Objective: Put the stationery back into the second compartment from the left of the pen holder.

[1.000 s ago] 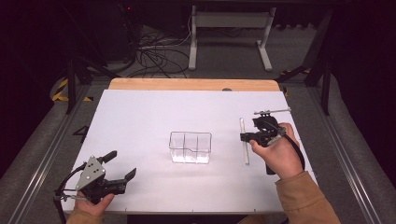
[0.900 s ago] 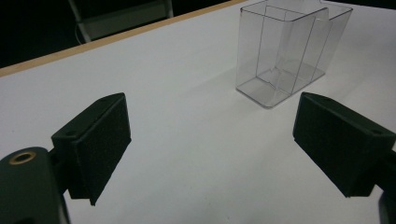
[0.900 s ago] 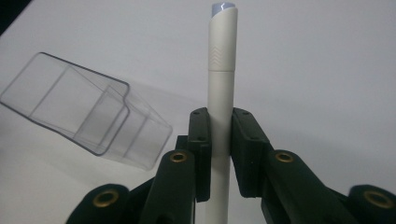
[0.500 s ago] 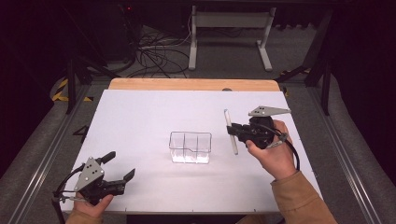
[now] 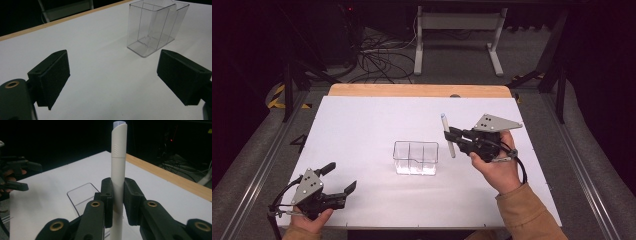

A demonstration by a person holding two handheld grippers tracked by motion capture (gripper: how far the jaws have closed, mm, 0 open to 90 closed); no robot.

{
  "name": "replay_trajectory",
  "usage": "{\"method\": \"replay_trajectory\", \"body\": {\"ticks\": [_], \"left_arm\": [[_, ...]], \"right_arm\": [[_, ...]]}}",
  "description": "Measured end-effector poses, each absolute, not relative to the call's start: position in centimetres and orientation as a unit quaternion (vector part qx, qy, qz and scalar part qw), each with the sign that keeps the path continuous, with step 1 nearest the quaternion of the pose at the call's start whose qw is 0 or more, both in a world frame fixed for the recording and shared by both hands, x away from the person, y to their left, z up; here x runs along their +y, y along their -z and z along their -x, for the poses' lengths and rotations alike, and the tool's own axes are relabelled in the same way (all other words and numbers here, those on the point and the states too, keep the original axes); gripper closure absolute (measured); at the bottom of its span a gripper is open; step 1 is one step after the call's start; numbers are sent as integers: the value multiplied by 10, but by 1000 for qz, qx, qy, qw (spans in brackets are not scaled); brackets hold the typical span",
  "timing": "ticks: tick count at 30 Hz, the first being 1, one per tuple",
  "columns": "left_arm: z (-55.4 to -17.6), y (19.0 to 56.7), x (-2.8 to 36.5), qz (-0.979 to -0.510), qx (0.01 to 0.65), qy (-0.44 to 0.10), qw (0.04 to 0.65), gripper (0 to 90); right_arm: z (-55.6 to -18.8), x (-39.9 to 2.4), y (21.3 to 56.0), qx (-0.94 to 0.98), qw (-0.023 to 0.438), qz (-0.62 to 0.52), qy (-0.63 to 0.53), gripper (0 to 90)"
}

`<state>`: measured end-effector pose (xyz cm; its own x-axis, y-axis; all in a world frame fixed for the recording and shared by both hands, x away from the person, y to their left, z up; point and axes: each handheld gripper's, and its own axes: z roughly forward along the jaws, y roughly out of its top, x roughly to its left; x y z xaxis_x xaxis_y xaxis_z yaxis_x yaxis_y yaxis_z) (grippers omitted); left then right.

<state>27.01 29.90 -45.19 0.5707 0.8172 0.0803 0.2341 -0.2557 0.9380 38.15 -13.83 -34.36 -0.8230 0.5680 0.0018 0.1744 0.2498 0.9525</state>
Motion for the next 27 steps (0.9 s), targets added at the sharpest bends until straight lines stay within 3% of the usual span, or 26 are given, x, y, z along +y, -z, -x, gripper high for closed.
{"method": "replay_trajectory", "body": {"ticks": [27], "left_arm": [[-270, 452, 300, -735, 357, -296, 495, 120]], "right_arm": [[-387, -99, 354, 731, 130, -181, -645, 791]]}}
